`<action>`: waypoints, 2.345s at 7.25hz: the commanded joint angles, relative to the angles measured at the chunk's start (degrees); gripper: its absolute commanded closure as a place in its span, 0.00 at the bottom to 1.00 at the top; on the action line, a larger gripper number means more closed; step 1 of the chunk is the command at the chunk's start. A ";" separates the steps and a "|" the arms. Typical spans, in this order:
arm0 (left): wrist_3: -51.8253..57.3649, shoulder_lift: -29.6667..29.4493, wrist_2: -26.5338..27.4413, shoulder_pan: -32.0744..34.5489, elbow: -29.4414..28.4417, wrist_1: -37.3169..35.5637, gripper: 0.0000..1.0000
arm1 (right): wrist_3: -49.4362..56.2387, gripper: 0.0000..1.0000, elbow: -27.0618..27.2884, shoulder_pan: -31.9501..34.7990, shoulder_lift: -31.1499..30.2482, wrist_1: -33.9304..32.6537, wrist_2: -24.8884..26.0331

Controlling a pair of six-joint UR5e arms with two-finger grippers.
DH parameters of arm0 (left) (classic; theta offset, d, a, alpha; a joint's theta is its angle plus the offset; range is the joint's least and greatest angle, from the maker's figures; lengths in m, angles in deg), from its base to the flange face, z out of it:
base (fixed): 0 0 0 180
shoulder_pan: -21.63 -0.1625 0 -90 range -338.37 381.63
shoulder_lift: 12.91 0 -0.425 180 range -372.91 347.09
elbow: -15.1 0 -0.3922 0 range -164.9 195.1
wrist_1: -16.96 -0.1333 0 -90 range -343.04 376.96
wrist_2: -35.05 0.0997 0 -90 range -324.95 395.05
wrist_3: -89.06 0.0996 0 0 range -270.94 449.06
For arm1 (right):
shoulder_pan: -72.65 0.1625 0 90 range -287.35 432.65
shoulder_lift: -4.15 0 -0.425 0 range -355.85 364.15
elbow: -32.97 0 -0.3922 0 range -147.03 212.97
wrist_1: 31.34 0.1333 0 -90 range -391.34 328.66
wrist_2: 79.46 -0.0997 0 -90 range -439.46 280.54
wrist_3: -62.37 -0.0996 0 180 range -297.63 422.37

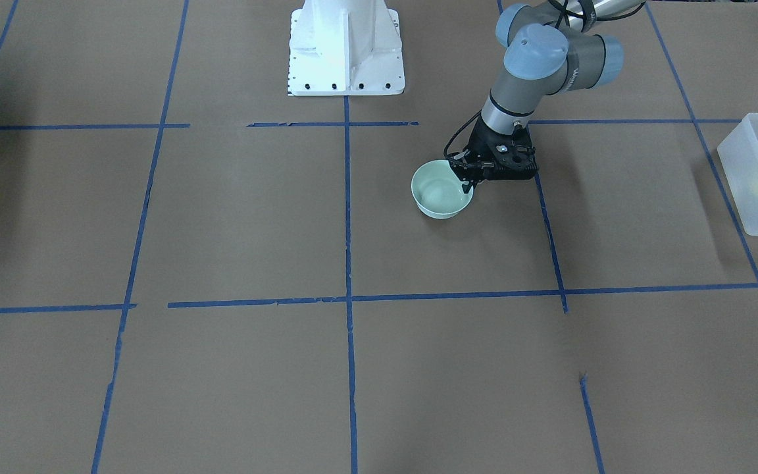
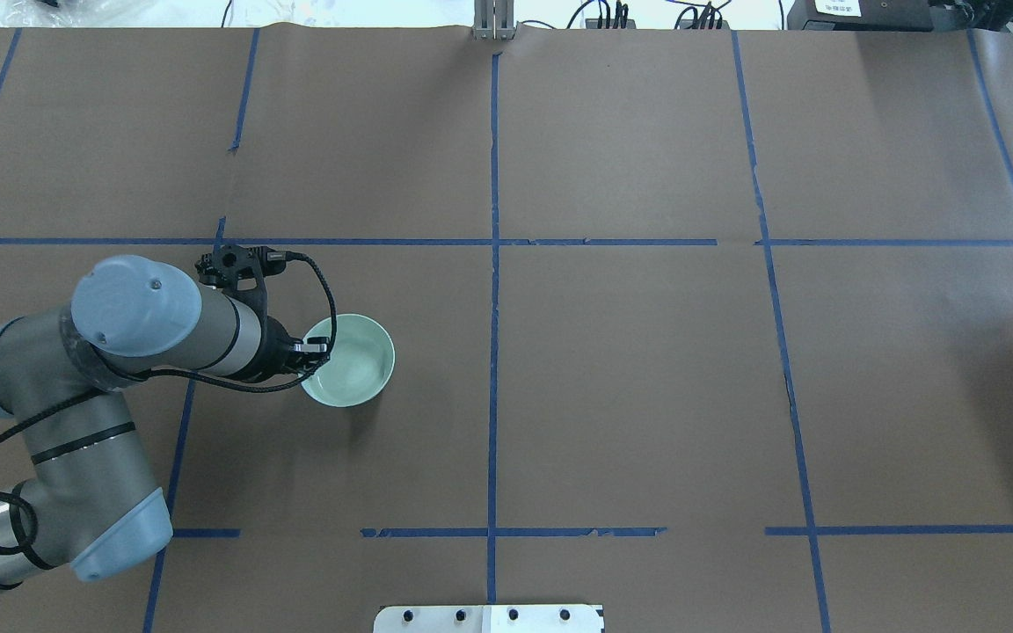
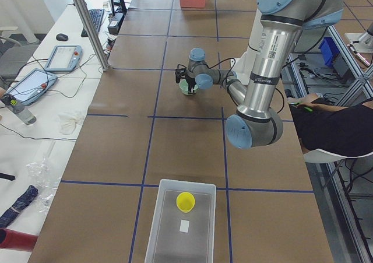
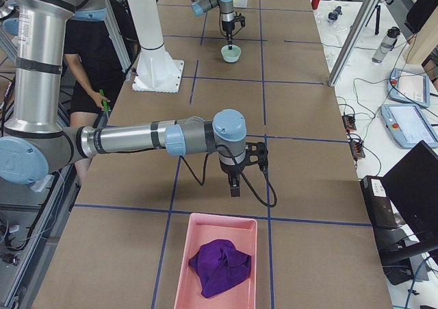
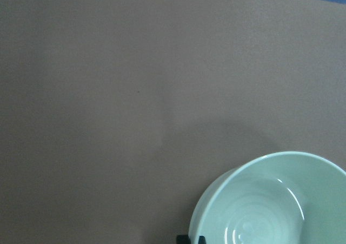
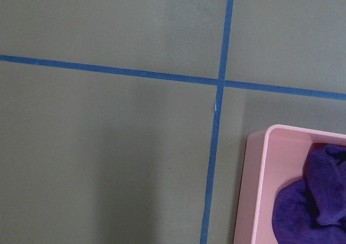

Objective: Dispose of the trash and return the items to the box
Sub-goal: 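Grip the green bowl rim with the left gripper, then carry the green bowl with the left gripper into the clear bin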

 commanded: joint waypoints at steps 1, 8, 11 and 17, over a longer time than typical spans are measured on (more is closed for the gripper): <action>2.91 -0.22 -2.95 7.86 7.93 -10.69 1.00 | -0.01 0.00 -0.47 -0.04 0.00 0.22 -0.31; 66.64 11.82 -16.99 48.97 -3.05 -12.32 1.00 | -0.10 0.00 -3.55 -0.04 1.92 -0.56 -0.05; 80.78 11.64 -22.46 63.42 -20.46 -11.97 1.00 | -0.19 0.00 -9.00 1.45 7.80 -4.84 -5.65; 80.36 18.65 -22.02 67.50 -35.97 -6.38 1.00 | -0.19 0.00 -8.39 2.60 8.79 -7.52 -7.87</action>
